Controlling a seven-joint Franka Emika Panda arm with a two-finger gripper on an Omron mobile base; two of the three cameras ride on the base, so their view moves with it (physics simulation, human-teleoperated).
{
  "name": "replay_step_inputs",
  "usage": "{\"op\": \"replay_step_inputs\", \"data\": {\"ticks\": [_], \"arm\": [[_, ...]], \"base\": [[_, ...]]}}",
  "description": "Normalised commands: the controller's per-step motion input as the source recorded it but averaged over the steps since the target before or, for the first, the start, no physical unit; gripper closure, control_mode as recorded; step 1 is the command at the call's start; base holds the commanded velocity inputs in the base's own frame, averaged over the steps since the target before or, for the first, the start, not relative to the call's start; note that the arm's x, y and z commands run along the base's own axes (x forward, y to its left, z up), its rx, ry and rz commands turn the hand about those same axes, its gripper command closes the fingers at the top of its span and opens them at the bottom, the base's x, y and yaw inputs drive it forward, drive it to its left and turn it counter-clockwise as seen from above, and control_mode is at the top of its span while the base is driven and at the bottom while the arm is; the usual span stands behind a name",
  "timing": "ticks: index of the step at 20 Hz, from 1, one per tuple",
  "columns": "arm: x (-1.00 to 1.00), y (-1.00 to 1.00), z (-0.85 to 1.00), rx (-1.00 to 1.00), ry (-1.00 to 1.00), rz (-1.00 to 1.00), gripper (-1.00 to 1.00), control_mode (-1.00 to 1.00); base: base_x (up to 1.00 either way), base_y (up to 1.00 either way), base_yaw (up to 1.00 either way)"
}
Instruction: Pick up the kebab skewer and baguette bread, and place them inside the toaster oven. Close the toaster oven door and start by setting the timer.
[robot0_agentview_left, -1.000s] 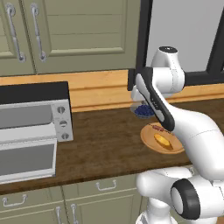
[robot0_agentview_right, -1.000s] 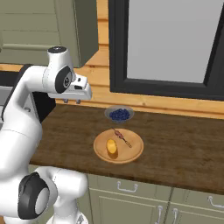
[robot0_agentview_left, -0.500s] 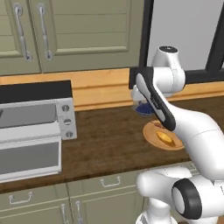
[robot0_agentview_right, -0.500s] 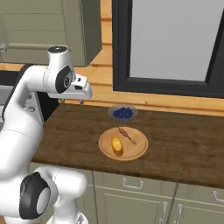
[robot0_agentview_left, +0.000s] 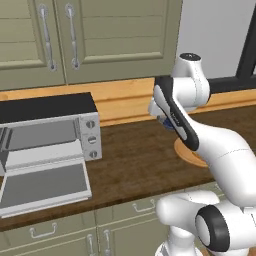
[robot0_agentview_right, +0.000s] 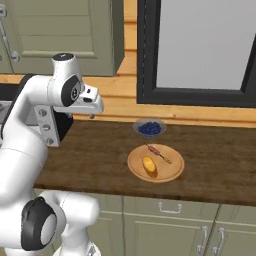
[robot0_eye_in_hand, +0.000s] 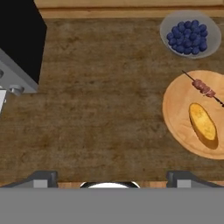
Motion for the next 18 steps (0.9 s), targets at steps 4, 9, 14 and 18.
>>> {"op": "replay_step_inputs", "data": {"ticks": [4,9,14,18], "arm": [[0.00,0.00,0.00,0.00,0.00,0.00,-1.00,1.00],[0.00,0.00,0.00,0.00,0.00,0.00,-1.00,1.00],[0.00,0.00,0.00,0.00,0.00,0.00,-1.00,1.00],[0.00,0.00,0.00,0.00,0.00,0.00,-1.00,1.00]], "base": [[0.36,0.01,0.02],[0.44,0.00,0.13],[0.29,0.00,0.17],[0.33,-0.06,0.00]]}}
